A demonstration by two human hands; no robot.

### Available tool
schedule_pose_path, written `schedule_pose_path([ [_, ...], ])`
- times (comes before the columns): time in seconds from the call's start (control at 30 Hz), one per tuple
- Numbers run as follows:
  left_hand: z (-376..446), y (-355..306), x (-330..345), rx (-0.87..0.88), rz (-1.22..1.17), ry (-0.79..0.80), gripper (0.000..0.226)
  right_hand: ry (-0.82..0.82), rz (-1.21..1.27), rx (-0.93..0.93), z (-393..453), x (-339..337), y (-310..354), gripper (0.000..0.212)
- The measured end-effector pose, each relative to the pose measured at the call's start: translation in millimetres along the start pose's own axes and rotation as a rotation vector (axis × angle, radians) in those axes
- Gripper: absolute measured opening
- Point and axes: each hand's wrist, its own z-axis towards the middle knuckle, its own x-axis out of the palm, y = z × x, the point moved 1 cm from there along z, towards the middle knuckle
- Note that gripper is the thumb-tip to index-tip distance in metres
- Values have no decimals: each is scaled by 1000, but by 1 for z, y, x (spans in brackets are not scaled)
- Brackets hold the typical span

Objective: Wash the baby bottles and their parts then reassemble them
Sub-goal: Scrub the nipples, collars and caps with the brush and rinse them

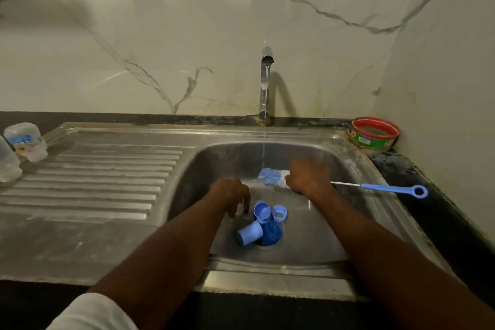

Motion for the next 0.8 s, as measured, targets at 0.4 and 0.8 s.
schedule_pose_path([
  [0.4,14,-4,-56,-108,-1069,-898,23,-11,46,82,-1,-15,-25,29],
  [0.8,17,-11,-49,-36,-1022,-1058,23,-42,25,80,-4,-17,-20,32],
])
